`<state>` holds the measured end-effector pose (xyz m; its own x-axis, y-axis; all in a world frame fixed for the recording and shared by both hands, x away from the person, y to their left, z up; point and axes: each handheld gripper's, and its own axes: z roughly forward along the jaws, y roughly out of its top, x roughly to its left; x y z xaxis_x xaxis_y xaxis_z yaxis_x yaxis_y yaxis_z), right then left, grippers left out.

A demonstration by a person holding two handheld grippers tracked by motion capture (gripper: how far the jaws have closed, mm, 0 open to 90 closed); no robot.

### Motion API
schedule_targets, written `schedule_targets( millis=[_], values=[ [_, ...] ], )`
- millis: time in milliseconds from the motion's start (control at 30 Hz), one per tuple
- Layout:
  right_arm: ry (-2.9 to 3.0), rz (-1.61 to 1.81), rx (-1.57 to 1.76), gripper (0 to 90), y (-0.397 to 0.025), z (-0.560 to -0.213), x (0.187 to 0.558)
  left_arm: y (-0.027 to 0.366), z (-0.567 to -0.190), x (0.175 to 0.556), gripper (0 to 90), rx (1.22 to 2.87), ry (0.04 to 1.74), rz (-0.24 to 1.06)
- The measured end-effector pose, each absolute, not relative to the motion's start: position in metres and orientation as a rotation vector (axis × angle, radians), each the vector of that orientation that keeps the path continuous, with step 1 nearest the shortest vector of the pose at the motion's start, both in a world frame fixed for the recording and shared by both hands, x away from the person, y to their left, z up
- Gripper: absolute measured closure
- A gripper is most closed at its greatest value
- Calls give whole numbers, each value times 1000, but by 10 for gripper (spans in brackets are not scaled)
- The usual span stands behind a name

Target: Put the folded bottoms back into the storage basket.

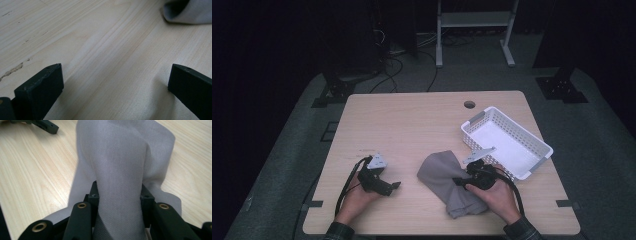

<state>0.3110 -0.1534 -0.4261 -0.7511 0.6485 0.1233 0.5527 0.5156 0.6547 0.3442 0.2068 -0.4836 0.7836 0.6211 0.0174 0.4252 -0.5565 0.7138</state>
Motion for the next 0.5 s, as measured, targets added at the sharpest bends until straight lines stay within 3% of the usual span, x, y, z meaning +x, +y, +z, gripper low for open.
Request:
schedule_targets(
  millis=[500],
  values=[
    [2600, 1051, 1017, 635, -162, -395, 312, 207, -484, 344, 0, 2246, 773, 344]
  ],
)
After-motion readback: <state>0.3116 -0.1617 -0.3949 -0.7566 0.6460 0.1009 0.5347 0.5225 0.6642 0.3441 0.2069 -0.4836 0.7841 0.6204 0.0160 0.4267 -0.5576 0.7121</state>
